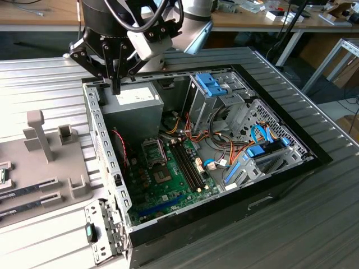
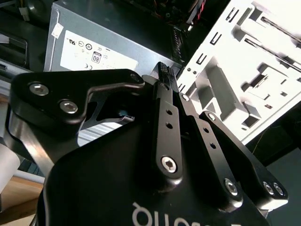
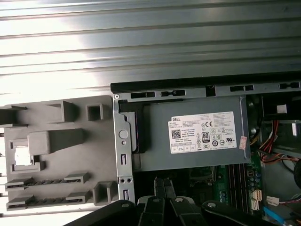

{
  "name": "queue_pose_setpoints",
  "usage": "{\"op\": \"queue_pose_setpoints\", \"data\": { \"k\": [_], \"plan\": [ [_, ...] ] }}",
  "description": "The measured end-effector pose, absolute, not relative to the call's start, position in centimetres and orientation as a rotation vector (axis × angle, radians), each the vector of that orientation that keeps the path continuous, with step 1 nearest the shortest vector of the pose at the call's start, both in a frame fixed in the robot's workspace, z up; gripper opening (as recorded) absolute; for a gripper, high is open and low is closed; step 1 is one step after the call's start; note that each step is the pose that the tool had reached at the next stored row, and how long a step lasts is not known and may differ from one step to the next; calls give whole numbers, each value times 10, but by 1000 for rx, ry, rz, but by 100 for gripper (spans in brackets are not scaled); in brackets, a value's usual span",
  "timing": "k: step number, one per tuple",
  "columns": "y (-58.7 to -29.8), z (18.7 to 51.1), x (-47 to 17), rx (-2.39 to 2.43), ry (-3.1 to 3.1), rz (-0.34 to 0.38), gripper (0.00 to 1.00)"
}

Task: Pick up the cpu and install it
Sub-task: 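Reach for the cpu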

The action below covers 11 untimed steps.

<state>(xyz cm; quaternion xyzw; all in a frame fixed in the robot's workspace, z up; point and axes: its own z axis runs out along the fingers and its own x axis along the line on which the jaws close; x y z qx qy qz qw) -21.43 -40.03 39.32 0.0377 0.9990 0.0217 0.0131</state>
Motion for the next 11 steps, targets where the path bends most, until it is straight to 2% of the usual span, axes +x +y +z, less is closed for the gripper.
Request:
{"op": "queue_pose_setpoints", "data": {
  "k": [11],
  "plan": [
    [-400, 393, -221, 117, 3113, 68, 11]
  ]
}}
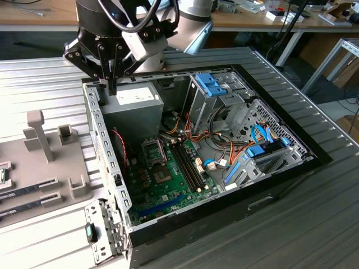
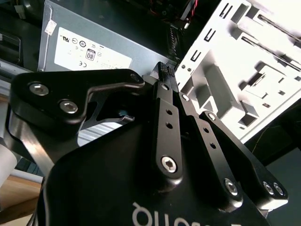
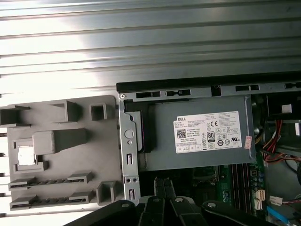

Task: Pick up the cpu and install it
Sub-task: 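Reach for the cpu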

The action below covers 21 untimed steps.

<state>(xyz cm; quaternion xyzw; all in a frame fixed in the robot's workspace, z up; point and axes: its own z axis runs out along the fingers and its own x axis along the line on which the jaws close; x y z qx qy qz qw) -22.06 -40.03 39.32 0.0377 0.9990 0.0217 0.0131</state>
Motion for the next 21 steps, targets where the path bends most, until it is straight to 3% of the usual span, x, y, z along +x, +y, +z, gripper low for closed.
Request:
{"op": "queue_pose_setpoints", "data": {
  "k": [21],
  "plan": [
    [-400, 393, -232, 117, 3113, 68, 11]
  ]
}}
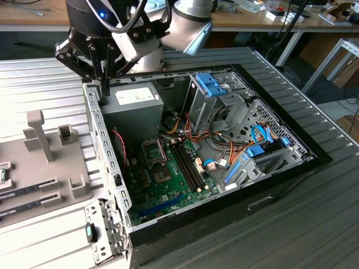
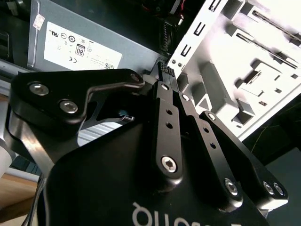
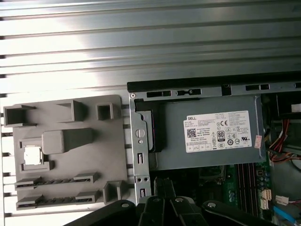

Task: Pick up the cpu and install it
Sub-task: 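Reach for the cpu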

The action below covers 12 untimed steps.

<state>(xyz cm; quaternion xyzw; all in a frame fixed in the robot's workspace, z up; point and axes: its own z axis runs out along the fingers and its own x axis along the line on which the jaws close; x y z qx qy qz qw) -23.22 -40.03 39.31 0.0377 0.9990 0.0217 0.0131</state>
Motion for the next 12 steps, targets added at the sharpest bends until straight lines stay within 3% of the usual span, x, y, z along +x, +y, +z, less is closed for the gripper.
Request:
{"op": "queue_pose_setpoints", "data": {
  "k": [12],
  "plan": [
    [-400, 393, -241, 117, 3113, 68, 11]
  ]
}}
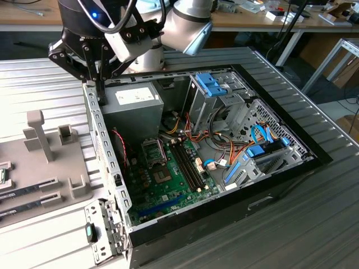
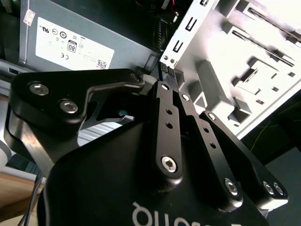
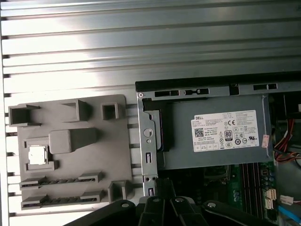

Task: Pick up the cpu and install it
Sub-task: 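Reach for the cpu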

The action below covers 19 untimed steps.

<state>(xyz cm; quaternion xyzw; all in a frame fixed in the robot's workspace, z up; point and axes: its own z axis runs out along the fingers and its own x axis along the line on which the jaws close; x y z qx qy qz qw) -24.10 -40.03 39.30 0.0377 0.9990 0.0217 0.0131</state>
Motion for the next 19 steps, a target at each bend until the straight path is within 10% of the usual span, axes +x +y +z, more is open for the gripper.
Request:
{"op": "queue_pose_setpoints", "data": {
  "k": [19],
  "plan": [
    [-400, 393, -251, 117, 3113, 68, 11]
  ]
}}
